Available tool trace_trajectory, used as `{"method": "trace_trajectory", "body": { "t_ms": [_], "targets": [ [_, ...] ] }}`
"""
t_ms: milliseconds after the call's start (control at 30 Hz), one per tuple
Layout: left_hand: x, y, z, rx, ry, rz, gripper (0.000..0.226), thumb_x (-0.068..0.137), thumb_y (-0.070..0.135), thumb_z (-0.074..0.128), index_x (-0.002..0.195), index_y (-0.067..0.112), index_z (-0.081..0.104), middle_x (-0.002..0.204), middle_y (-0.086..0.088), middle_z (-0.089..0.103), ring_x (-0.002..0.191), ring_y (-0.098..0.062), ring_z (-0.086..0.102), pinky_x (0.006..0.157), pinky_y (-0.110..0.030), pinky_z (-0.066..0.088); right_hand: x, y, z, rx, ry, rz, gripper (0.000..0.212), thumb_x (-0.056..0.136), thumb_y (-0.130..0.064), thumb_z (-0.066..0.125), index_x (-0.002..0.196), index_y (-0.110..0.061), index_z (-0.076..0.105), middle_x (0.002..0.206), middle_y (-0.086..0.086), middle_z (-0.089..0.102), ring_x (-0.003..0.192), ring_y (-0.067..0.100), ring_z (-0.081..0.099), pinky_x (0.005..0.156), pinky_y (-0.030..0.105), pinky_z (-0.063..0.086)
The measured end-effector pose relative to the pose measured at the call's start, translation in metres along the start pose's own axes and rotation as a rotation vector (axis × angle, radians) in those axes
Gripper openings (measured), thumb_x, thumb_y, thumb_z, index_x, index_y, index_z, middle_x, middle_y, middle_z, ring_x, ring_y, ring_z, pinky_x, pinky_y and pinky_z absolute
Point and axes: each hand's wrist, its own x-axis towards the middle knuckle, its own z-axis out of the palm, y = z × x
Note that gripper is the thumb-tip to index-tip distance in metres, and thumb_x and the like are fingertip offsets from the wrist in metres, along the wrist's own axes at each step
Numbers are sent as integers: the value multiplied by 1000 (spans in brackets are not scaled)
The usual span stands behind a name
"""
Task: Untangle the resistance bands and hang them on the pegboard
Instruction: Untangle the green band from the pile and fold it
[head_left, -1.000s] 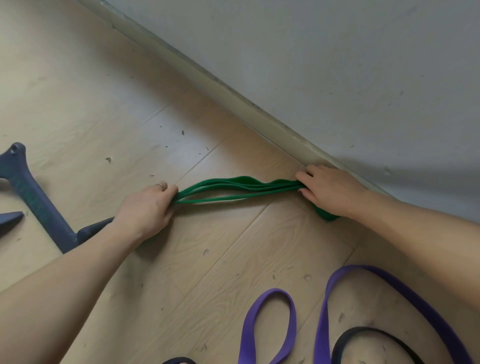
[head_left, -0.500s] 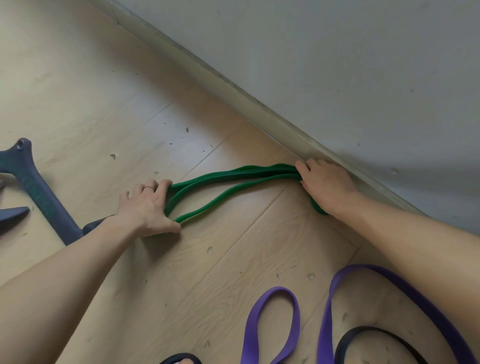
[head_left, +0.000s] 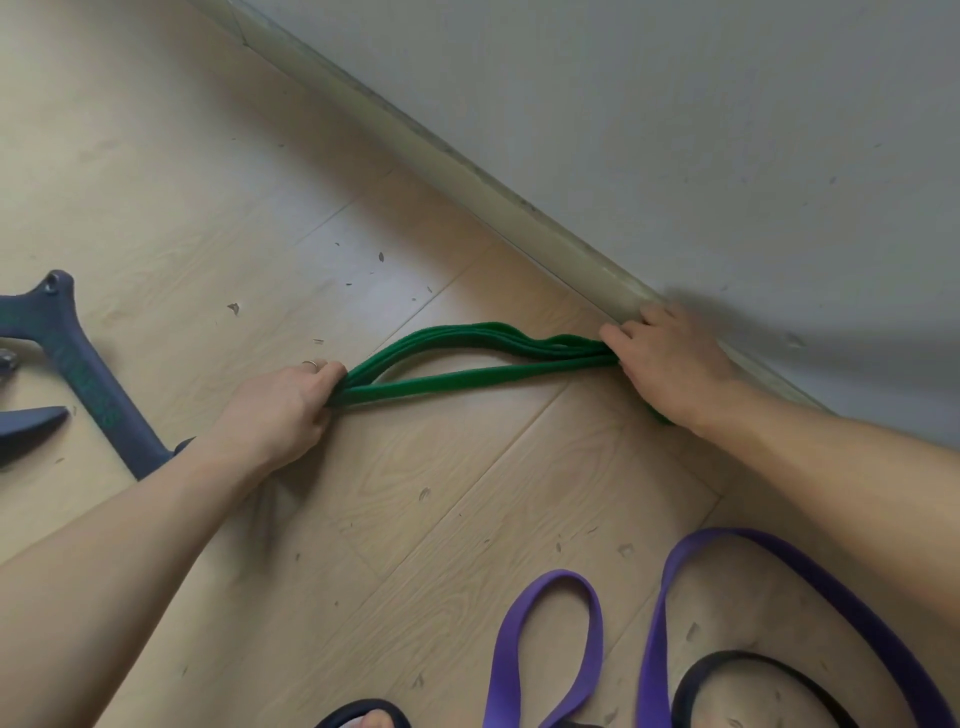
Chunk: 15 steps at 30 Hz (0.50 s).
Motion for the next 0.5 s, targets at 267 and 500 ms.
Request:
{"method": "trace_trajectory", "body": {
  "t_ms": [267, 500],
  "targets": [
    [4, 18, 3, 83, -58, -178, 46, 90, 46, 64, 121, 17, 46, 112, -6, 59, 109, -32, 59, 70, -38, 47, 5, -22, -12, 235, -175, 292, 33, 96, -2, 39, 124, -18, 47, 102, 9, 53, 77, 29, 50, 61, 33, 34],
    [1, 0, 14, 172, 144, 100, 19, 89, 14, 71, 103, 16, 58, 84, -7, 61, 75, -33, 63, 52, -33, 36, -22, 1, -15, 39, -276, -175, 37, 101, -9, 45, 133, -27, 49, 93, -2, 48, 80, 21, 55, 58, 31, 35]
  ]
}}
